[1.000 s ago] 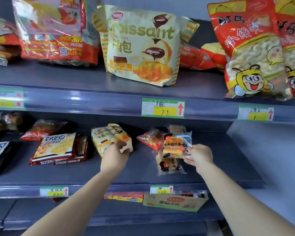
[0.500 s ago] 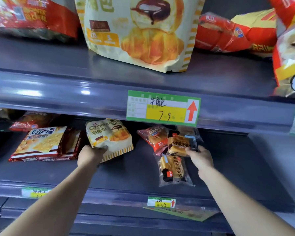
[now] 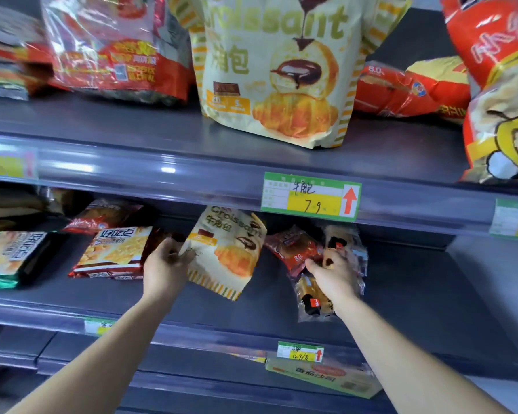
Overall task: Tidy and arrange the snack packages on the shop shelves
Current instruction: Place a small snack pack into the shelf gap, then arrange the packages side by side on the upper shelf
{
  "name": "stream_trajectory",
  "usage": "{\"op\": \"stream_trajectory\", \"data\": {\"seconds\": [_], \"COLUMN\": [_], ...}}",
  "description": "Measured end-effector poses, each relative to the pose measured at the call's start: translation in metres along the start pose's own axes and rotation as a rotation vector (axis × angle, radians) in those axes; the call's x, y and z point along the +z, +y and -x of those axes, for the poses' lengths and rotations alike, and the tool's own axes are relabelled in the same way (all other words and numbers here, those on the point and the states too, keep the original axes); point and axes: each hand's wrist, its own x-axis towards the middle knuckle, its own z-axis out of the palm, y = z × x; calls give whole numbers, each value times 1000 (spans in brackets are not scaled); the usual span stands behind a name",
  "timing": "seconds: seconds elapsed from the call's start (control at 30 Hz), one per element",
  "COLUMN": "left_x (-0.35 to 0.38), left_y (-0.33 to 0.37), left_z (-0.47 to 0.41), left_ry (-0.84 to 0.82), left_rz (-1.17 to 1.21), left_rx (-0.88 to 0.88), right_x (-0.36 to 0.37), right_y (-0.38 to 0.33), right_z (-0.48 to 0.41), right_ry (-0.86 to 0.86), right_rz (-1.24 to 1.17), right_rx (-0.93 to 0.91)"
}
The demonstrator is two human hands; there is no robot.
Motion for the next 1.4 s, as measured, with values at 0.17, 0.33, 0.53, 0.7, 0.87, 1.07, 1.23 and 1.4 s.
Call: {"op": "stream_trajectory", "data": {"seconds": [0.17, 0.33, 0.53, 0.7, 0.87, 1.07, 1.23, 1.4], "left_x": [-55, -121, -194, -240, -261, -251, -229, -194], "left_y": [33, 45, 60, 76, 119, 200, 248, 269], "left_z": [21, 53, 90, 114, 124, 125, 120, 98], "left_ry": [-265, -433, -445, -381, -335, -811, -688, -438], "left_rz": [184, 353, 553, 655, 370, 73, 238, 462], "left_rx": [120, 165, 90, 66, 324, 376, 399, 242], "right_x": [5, -1, -7, -20, -46, -92, -129, -155], "right_y": [-34, -62, -87, -112, -143, -193, -219, -225], "right_z": [60, 139, 221, 267, 294, 301, 272, 214], "right_ry": [-183, -485, -589, -547, -480, -394, -221, -85], "right_rz": [-310, -500, -587, -617, -575, -325, -520, -564], "right_rx": [-67, -34, -89, -219, -406, -761, -840, -693]}}
